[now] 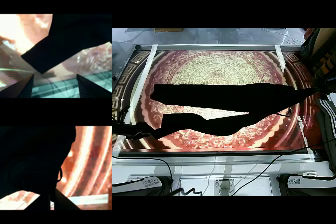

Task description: Fold the clothes and pants, and hang the long-sleeved shirts on hangers.

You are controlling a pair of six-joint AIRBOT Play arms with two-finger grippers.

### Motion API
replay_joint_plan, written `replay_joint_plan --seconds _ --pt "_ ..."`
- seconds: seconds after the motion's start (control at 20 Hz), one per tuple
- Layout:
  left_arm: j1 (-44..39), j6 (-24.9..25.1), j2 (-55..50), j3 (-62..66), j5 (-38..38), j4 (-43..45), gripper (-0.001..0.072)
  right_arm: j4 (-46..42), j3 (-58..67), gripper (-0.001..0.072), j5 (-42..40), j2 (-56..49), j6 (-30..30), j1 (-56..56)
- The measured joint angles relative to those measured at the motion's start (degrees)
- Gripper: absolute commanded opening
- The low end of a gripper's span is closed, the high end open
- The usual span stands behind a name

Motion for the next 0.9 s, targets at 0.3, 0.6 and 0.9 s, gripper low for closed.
replay_joint_plan --seconds 0.3,0.6,0.9 --pt "0.3 6.5 -0.4 -1.2 4.2 -0.9 0.0462 0.1 0.0 0.0018 0.0 0.0 -0.1 0.0" --pt "0.3 14.0 -1.7 -1.4 6.4 -1.0 0.0506 2.1 0.0 0.0018 0.0 0.0 -0.1 0.0" --pt "-2.7 17.9 -4.1 -1.4 7.1 -1.0 0.0188 3.7 0.0 0.0018 0.0 0.0 -0.1 0.0"
